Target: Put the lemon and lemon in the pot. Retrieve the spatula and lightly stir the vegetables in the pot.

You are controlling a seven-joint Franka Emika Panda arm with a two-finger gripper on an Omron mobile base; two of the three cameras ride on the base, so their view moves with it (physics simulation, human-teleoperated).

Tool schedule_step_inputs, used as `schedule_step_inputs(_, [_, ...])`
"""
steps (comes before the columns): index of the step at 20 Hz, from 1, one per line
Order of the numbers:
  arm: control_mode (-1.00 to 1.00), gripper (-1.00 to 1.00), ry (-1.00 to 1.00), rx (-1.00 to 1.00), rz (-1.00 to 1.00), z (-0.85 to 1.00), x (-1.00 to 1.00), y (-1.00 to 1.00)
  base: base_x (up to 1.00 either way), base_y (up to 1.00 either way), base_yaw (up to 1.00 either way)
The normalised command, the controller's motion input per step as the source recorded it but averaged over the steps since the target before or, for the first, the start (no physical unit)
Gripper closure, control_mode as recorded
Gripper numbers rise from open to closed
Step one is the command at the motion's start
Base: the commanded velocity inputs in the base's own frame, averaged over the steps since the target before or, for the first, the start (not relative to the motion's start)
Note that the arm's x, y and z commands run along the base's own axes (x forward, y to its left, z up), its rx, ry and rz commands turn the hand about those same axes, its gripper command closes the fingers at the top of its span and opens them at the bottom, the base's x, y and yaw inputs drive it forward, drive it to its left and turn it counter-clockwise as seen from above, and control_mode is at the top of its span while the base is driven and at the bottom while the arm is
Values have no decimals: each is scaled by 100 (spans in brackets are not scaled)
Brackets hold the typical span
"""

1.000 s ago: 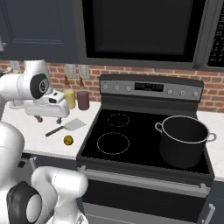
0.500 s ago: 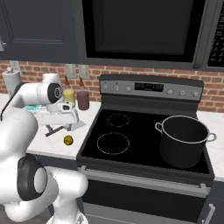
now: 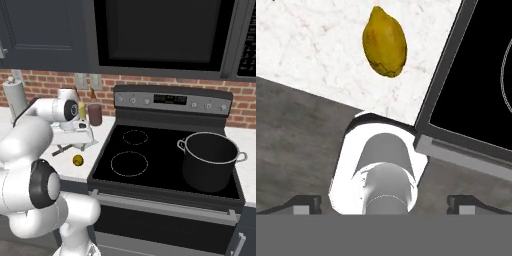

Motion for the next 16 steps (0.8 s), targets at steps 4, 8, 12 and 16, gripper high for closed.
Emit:
schedule_step_inputs(4, [-100, -100, 0, 3, 16, -33, 0, 3, 0, 0, 0])
schedule_step_inputs(8, [-100, -100, 0, 0, 15, -38, 6, 3, 0, 0, 0])
schedule_step_inputs(12, [-100, -100, 0, 4, 11, -31, 22, 0, 0, 0, 0])
schedule_step_inputs(16, [-100, -100, 0, 10, 14, -16, 13, 0, 0, 0, 0])
